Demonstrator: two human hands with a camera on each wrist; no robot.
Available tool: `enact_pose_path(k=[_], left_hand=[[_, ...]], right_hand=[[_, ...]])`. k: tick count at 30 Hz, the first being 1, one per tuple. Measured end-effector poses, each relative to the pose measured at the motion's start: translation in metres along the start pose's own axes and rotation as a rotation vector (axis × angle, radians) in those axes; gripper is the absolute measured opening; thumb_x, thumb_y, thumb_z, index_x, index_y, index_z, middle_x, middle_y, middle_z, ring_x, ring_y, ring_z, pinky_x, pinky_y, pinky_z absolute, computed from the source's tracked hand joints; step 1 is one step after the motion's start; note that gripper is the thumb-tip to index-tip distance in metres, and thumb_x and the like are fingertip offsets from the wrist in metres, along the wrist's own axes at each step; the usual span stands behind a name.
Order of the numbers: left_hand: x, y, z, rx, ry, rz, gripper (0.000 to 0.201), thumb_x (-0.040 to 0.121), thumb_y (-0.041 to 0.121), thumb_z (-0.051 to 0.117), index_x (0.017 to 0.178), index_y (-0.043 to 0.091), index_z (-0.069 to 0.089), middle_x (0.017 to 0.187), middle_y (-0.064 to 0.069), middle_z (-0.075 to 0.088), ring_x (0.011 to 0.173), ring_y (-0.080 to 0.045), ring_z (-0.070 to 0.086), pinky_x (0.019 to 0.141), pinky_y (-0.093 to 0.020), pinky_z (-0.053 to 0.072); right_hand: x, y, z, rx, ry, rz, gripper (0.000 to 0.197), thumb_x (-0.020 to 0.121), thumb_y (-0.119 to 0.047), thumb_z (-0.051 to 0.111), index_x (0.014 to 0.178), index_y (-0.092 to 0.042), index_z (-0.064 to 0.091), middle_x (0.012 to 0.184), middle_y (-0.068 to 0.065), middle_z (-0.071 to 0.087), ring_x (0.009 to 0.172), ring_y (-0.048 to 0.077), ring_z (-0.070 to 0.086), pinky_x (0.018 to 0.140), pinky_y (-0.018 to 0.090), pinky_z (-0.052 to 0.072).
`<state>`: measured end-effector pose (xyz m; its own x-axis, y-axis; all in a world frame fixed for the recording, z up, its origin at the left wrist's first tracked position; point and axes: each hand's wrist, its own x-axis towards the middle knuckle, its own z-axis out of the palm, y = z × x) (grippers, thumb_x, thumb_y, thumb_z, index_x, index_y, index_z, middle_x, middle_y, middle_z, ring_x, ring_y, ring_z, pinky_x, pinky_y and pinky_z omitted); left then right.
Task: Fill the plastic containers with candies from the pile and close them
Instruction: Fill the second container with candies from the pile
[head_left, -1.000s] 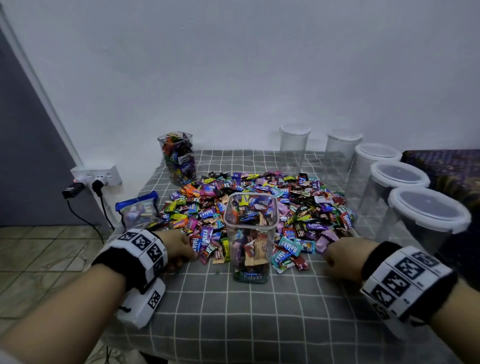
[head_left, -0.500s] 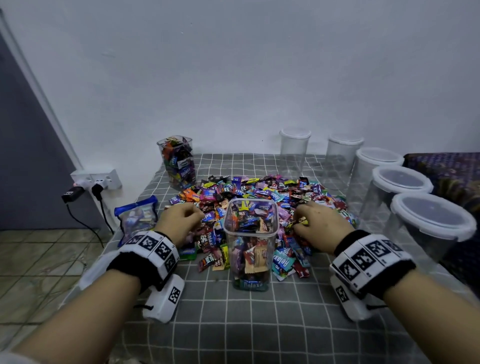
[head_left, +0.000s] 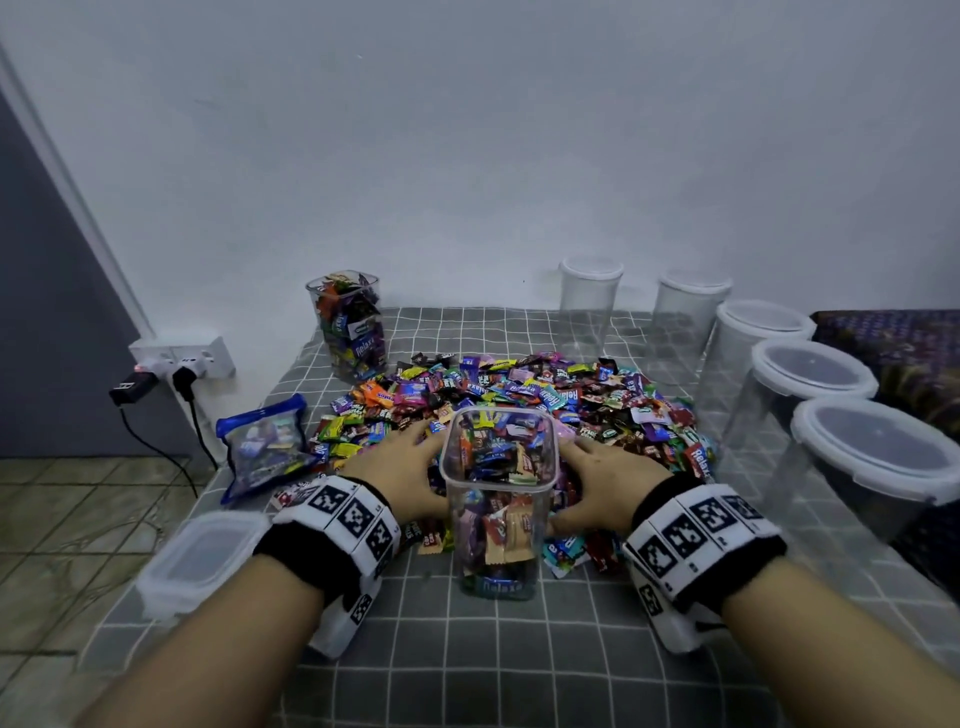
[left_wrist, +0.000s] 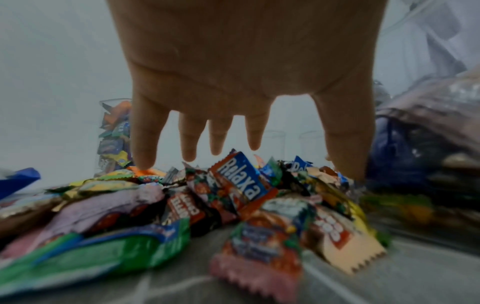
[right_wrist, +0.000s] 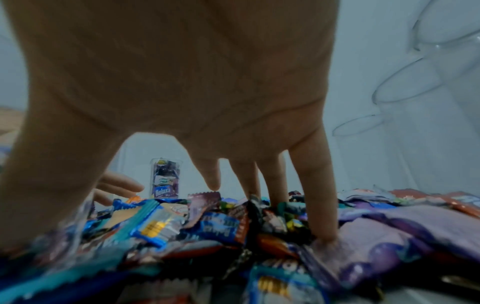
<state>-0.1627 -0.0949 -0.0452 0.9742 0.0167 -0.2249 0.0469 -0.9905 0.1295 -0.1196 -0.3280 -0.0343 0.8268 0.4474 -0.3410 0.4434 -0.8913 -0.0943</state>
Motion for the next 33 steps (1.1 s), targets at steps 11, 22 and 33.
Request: enact_pose_path(k=[11,22,33], left_hand=[[-0.009,0.019,-0.005,0.058,-0.038,-0.035,0.039,0.092,0.043,0.050,0.126,0.026,0.054,0.122,-0.005,0.059,0.110,-0.025,0.057,0.094,-0.037,0.048],[-0.021,0.030,-0.014,-0.031,0.046,-0.116,0.014,0.095,0.018,0.045,0.089,0.014,0.057,0.103,-0.012,0.065,0.099,-0.030,0.059,0.082,-0.035,0.048],[-0.011,0.015,-0.005,-0.121,0.249,-0.083,0.012,0.092,0.022,0.051,0.095,0.021,0.062,0.101,-0.005,0.066,0.093,-0.024,0.059,0.075,-0.029,0.044]], right_hand=[[0.010,-0.010,0.010,-0.050,0.065,-0.070,0.070,0.082,-0.041,0.066,0.143,-0.031,0.033,0.133,0.006,0.044,0.118,0.026,0.049,0.098,0.037,0.045],[0.012,-0.017,0.013,-0.053,0.118,-0.071,0.039,0.089,-0.025,0.056,0.128,-0.025,0.051,0.125,0.008,0.045,0.108,0.027,0.056,0.093,0.038,0.049],[0.012,-0.013,0.009,0.004,0.162,-0.066,0.029,0.093,-0.015,0.049,0.119,-0.019,0.060,0.120,0.010,0.057,0.108,0.026,0.056,0.092,0.031,0.046]])
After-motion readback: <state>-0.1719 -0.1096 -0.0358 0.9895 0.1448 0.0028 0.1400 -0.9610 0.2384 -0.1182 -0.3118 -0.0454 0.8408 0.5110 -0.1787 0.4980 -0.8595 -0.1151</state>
